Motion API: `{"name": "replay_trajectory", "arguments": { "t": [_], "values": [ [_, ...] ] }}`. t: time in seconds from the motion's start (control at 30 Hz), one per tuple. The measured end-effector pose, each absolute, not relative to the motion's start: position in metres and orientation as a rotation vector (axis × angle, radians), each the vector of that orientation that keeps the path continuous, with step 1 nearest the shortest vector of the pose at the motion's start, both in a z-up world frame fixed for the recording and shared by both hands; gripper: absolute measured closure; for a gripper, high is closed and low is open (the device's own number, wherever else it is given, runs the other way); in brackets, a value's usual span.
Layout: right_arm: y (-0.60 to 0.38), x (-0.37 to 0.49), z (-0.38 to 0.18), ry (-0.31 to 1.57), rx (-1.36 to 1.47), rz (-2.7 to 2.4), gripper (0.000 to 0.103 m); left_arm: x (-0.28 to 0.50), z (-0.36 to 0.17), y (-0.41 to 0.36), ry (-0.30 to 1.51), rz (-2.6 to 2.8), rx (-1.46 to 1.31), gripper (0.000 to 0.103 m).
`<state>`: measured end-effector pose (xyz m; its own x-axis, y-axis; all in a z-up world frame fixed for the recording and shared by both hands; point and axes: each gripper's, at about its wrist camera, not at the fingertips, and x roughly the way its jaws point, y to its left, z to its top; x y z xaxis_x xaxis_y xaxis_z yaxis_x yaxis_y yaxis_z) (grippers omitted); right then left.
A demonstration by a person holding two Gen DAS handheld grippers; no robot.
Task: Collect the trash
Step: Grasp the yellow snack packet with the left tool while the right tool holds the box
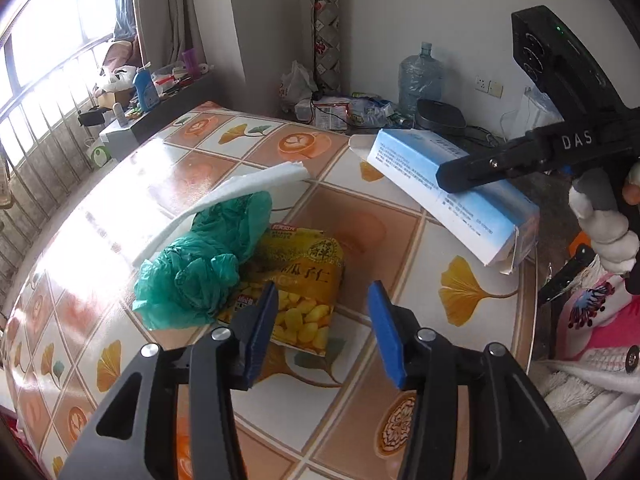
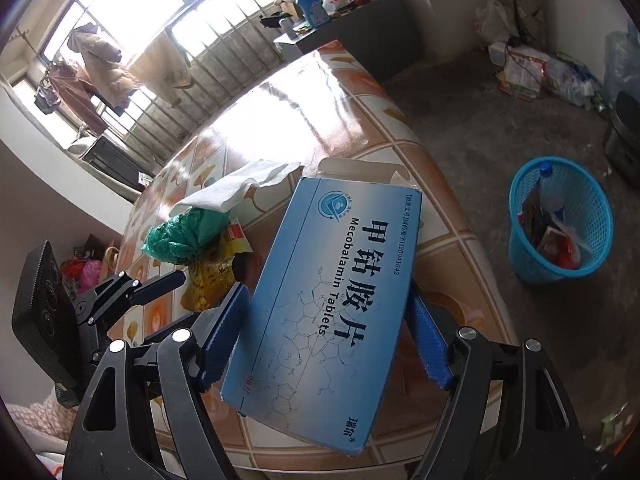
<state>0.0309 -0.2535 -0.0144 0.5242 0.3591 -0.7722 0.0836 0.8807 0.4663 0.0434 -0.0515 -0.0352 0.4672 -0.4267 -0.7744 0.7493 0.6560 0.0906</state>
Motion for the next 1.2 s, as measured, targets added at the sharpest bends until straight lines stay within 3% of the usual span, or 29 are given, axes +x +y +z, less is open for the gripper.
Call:
{"name": "replay_trajectory", "arguments": {
  "t": [0.23, 0.47, 0.67, 0.8, 0.9, 1.2],
  "values": [
    [-0.26, 0.034, -0.017, 1.012, 0.488, 0.173, 0.031, 0.05, -0.057, -0.069, 0.768, -0.715, 0.584, 0.057],
    [-0.26, 0.032, -0.016, 1.003, 0.479, 0.197, 0.031, 0.065, -0.058, -0.067, 0.799, -0.728, 0.527, 0.059],
    [-0.263, 0.029, -0.016, 0.995, 0.488, 0.208, 0.031, 0.073, -0.057, -0.068, 0.827, -0.731, 0.496, 0.071],
    [-0.265, 0.028, -0.016, 0.989, 0.489, 0.21, 0.031, 0.072, -0.058, -0.07, 0.839, -0.773, 0.483, 0.089],
    [-0.266, 0.026, -0.015, 0.985, 0.492, 0.214, 0.031, 0.069, -0.058, -0.072, 0.84, -0.782, 0.478, 0.096],
    [-0.276, 0.024, -0.014, 0.978, 0.519, 0.21, 0.031, 0.06, -0.045, -0.07, 0.846, -0.852, 0.386, 0.101]
  ]
}}
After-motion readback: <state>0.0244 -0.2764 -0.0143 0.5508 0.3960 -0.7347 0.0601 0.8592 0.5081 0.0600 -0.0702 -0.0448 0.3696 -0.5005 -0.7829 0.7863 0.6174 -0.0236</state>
